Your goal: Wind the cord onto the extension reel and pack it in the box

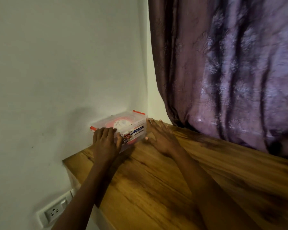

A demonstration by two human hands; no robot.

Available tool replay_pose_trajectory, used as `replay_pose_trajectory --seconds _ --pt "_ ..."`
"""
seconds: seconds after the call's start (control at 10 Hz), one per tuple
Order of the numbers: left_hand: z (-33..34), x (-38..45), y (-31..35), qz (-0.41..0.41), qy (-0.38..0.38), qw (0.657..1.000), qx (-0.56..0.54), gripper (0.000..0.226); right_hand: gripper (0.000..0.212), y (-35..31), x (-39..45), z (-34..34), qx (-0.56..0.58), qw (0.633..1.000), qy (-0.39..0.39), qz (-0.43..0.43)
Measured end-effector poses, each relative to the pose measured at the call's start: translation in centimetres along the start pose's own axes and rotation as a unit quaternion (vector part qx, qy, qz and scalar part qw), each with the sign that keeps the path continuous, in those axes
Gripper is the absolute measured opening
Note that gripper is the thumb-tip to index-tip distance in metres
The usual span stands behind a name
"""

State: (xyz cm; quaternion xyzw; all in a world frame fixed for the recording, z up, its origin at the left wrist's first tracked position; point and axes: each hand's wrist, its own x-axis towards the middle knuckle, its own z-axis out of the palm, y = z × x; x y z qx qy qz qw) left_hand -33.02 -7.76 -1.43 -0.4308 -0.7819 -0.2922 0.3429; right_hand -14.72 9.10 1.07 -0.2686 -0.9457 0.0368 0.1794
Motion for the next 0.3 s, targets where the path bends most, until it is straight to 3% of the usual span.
replay_pose_trajectory --seconds 0.1,0.2,0.3 --pt "-0.4 -0.2 0.6 -0.016 -0.005 1.0 0.024 0.054 0.074 3.1 -2.9 -0.7 -0.017 0.999 0.009 0.049" --pt "-1.2 -0.6 2.2 0.026 -0.006 0.999 0.027 0.065 0.072 5.7 -6.7 -1.9 -0.044 0.995 0.004 0.089" --pt "-1.5 -1.2 6.2 0.094 -0.05 0.994 -0.033 0.059 0.08 8.7 -11.2 -2.9 -0.046 0.99 0.003 0.131"
